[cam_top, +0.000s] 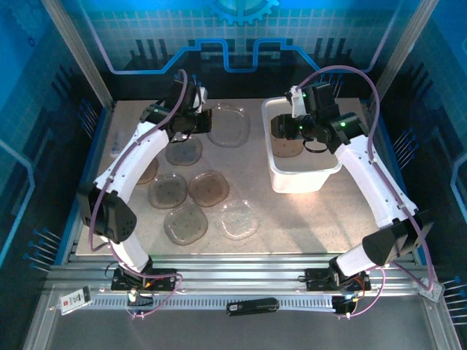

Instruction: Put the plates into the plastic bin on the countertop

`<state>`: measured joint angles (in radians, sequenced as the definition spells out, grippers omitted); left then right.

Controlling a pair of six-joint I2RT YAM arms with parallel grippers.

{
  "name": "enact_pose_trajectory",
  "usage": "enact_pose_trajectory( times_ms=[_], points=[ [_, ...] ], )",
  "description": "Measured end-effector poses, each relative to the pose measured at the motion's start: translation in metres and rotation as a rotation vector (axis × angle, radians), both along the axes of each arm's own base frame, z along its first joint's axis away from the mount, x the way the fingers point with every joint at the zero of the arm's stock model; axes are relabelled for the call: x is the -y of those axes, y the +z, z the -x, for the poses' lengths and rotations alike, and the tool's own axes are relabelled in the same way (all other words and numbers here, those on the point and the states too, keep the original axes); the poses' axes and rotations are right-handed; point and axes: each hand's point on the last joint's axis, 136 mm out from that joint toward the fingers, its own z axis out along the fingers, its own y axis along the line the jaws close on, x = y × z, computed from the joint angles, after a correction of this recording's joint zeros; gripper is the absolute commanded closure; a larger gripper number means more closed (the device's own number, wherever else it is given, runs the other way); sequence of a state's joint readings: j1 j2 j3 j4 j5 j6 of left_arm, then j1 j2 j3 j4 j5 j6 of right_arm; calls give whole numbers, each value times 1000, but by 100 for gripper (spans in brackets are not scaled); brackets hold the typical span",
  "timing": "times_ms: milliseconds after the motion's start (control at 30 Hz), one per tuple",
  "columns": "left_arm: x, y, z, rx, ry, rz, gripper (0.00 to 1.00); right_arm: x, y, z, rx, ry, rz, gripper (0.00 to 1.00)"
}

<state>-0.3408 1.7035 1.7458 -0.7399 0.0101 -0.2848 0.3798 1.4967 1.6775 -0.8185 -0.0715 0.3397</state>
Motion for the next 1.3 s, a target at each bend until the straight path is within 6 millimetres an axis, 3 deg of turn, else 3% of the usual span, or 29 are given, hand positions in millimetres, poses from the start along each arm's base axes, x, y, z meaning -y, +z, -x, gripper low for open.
enact_pose_trajectory(
  times_ms=[333, 567, 833, 1300],
  points=[
    [37, 27, 17, 33, -47, 117, 100, -16, 8, -4, 9, 27, -103, 56],
    [54, 29, 25, 27, -76, 143, 100, -15, 0, -6, -13, -3, -119, 61],
    [63, 32, 27, 36, -99, 156, 100, -13, -23, -6, -66, -38, -118, 66],
    [73, 38, 32, 47, -122, 157, 98, -13, -29, -10, -71, -72, -149, 95]
  ],
)
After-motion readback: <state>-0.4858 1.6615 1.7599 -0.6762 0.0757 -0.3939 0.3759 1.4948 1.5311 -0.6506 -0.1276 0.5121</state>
